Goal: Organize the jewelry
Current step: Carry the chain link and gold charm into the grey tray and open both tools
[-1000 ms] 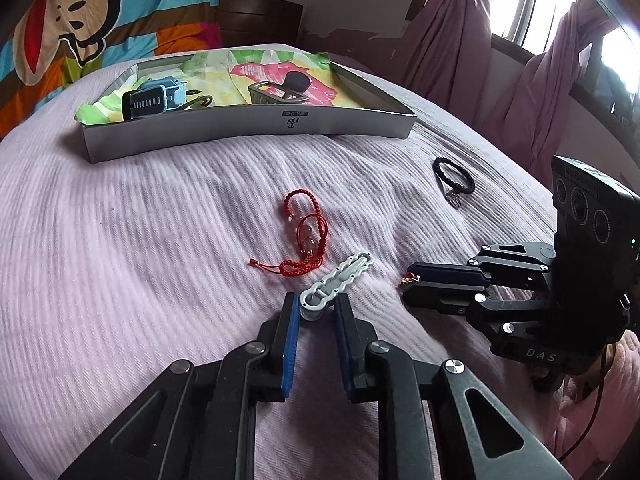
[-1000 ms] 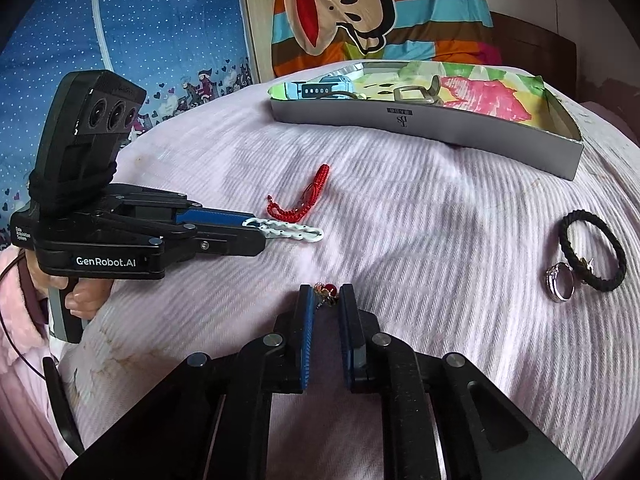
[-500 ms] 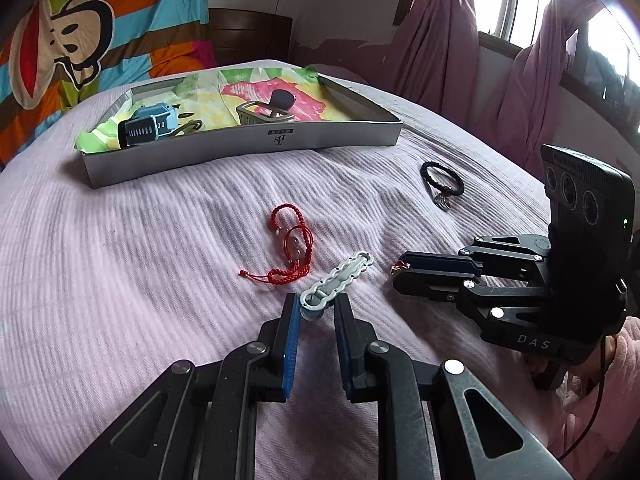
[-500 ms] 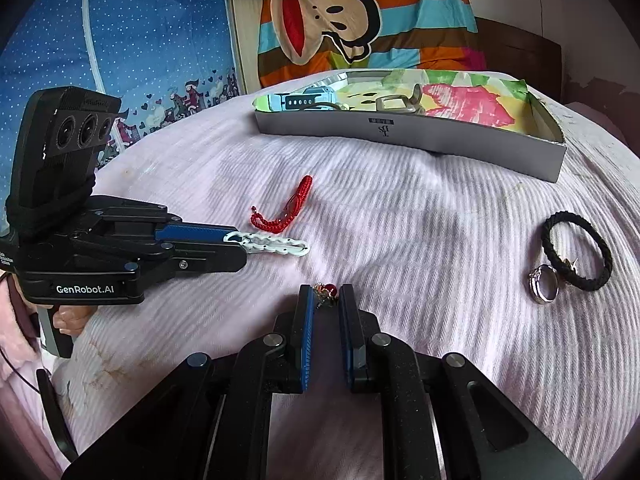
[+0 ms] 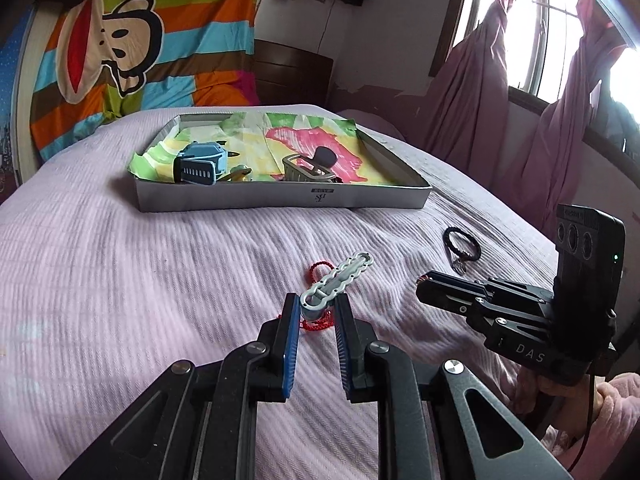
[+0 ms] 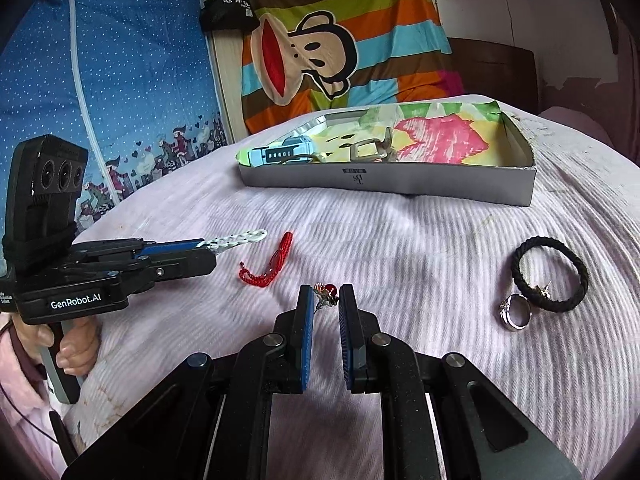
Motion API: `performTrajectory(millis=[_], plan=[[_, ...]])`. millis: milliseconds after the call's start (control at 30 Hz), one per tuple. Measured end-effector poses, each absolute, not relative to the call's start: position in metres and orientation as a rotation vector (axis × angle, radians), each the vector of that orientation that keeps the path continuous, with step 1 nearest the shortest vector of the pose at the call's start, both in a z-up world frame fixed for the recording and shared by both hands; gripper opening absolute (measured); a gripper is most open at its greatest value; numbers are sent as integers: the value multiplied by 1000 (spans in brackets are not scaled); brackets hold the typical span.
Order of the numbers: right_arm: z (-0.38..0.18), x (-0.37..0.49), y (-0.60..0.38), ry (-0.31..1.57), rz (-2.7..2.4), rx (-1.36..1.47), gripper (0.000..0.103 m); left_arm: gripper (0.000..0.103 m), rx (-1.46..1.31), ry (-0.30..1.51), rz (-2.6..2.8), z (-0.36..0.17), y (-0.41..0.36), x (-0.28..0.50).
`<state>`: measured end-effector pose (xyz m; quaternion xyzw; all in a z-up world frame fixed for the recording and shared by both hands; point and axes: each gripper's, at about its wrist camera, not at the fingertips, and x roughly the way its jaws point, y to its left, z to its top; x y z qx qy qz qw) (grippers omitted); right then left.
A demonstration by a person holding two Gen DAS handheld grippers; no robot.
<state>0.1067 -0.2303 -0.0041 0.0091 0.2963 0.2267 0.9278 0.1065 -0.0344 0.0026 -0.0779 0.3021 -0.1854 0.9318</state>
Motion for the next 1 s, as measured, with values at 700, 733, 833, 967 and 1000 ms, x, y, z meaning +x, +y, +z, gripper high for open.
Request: performTrajectory(millis=[700,733,833,967,1000], plan=[[18,153,-236,509,386,51,11,16,-196,512,-202,36,-45,155],[21,159,-237,503,382,55,11,16,-204,511,-192,37,-45,162],[30,176,-239,482,367,57,11,16,-218,525,-164,40,-47,187],[42,203,-242,477,343,49,11,16,-198,559,-121,39,-53,215],[44,208,-244,481,337,50,11,16,-193,571,-110,37,-54,221]])
